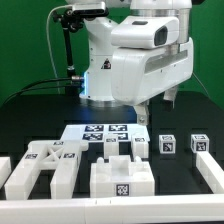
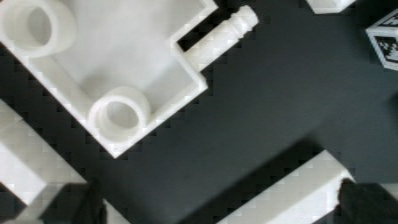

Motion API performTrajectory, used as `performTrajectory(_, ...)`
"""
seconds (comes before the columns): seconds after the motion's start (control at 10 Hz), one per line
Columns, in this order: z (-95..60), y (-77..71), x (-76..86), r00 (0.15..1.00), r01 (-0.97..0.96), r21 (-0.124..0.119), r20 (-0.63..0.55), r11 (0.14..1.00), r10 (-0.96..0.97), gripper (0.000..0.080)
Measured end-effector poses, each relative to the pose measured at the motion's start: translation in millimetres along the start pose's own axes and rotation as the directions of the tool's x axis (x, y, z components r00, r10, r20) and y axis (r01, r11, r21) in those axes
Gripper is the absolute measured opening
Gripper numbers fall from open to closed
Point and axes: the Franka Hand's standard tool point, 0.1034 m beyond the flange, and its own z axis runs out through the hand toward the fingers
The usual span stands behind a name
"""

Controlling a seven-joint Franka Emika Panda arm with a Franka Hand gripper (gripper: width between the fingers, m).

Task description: Assemble chair

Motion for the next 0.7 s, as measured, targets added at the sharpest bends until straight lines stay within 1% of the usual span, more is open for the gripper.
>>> performTrajectory(0.5, 0.1, 0.0, 0.0, 1.0, 0.0, 0.0, 0.0, 1.0, 0.0, 0.065)
performTrajectory(0.6, 0.2, 2.4, -2.8, 1.0, -0.006, 0.001, 0.001, 1.0, 0.006, 0.065)
performTrajectory(0.7, 1.6, 14.5, -16.2, 1.0, -0.007, -0.001, 0.008, 1.0, 0.007, 0.065)
